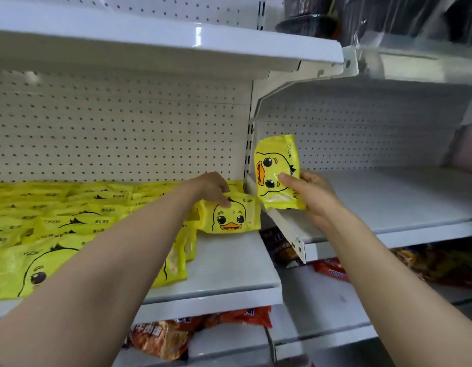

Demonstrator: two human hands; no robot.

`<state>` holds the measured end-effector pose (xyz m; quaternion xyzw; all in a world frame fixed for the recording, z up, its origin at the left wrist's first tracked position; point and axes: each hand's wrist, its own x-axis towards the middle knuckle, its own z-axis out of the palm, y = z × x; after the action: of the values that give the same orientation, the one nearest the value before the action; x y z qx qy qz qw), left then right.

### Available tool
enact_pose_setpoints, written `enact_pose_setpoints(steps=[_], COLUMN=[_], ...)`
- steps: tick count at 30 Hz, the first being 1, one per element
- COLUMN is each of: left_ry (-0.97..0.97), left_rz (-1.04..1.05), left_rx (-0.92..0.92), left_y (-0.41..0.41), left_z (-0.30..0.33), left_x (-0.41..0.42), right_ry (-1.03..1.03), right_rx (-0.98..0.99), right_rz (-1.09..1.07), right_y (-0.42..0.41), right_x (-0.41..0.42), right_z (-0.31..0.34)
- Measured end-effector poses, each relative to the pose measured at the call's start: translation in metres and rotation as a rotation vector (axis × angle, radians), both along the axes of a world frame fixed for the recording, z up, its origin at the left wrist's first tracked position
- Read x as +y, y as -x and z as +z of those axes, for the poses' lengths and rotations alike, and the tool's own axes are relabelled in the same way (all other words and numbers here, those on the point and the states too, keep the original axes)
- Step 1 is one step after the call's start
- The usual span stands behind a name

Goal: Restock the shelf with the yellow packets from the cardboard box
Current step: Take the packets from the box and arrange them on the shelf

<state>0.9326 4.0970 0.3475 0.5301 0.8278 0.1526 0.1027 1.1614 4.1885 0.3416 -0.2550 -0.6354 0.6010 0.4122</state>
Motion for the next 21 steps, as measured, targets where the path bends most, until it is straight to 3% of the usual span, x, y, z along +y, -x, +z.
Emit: enact_pose_setpoints(steps=[5, 17, 21], left_ry=[0.108, 0.062, 0.138], left_rz=[-0.002, -0.009, -0.036], left_rx=[0.011, 0.117, 0.163], left_y=[0.012, 0.04, 0.041], left_z=[-0.008, -0.031, -0.033], left_x=[0.018, 0.03, 0.028], right_ry=[0.022, 0.055, 0.086], right_rx=[-0.008, 0.018, 0.022], right_rz=[0.041, 0.109, 0.124], right_y=[0.004, 0.02, 0.023], right_x=[0.021, 0.033, 0.033], right_z=[0.0, -0.002, -0.004])
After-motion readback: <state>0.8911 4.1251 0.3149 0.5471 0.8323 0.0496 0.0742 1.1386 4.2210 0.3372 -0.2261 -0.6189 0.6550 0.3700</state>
